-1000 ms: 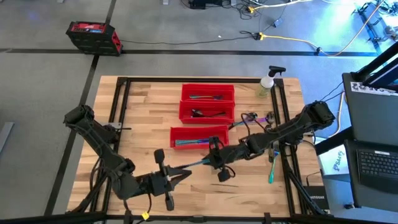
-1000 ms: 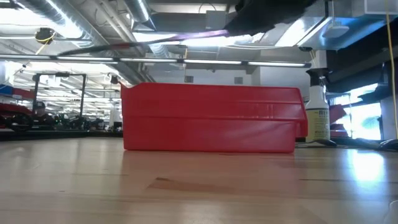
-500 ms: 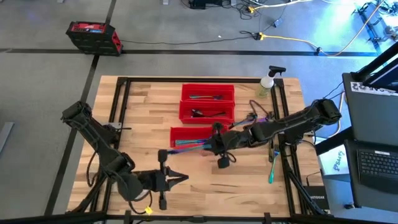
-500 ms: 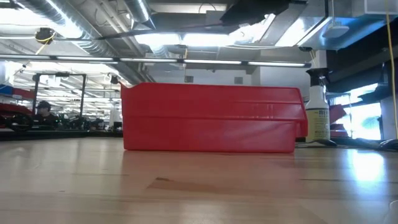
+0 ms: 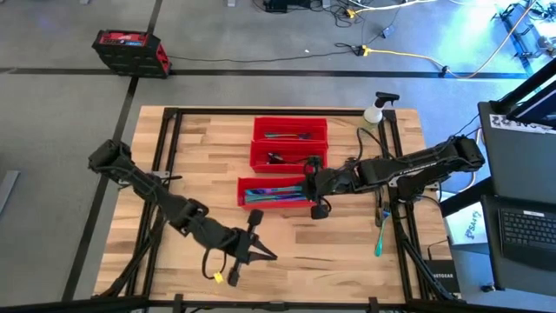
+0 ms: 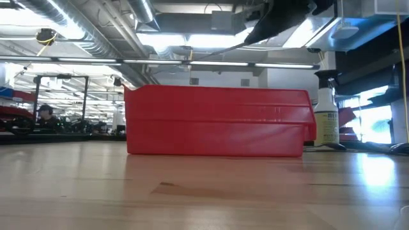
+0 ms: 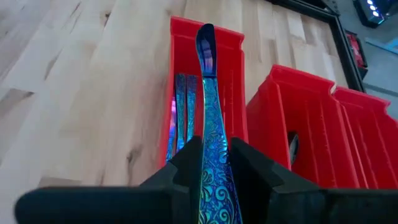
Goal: Sort silverware
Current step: Put the purple table knife into the bottom red bin
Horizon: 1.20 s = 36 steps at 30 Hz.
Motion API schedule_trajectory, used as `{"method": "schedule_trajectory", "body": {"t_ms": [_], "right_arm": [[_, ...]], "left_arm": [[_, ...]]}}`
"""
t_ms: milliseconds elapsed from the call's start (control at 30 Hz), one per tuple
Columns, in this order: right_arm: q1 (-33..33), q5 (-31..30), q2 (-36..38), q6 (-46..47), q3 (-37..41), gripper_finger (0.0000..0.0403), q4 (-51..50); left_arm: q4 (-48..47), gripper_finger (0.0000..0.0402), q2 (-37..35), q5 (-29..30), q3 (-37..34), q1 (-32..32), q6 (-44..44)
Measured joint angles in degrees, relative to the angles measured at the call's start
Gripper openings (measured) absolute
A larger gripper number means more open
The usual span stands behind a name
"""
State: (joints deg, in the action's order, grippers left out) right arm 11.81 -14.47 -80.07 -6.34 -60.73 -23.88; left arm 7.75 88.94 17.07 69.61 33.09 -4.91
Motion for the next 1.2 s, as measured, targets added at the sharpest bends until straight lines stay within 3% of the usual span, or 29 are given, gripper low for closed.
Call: {"method": "schedule_trajectory", "body": {"t_ms": [200, 400, 667, 1067, 1200], "right_arm": [[-1.60, 0.49, 0.00, -0.34, 0.51, 0.0056, 0.21], [-5.21, 4.95, 0.00, -0.04, 2.44, 0.0056, 4.50], [-6.97, 9.54, -0.55, 2.83, 5.48, 0.0056, 7.70], [-6.97, 8.62, -4.30, 4.69, 8.12, 0.0056, 10.70], [-6.97, 8.65, -4.46, 6.07, 8.11, 0.0076, 10.66]], "left_arm": [[19.22, 0.0000, -4.40, -3.50, -14.01, -1.38, 2.60], [34.31, 0.0000, -11.27, 0.32, -28.07, -0.50, 6.04], [35.13, 0.0000, -17.20, 8.76, -34.82, 2.20, 7.59], [34.75, 0.0000, -17.39, 10.67, -35.31, 2.33, 10.19], [33.77, 0.0000, -17.39, 10.64, -35.30, 2.44, 11.57]]}}
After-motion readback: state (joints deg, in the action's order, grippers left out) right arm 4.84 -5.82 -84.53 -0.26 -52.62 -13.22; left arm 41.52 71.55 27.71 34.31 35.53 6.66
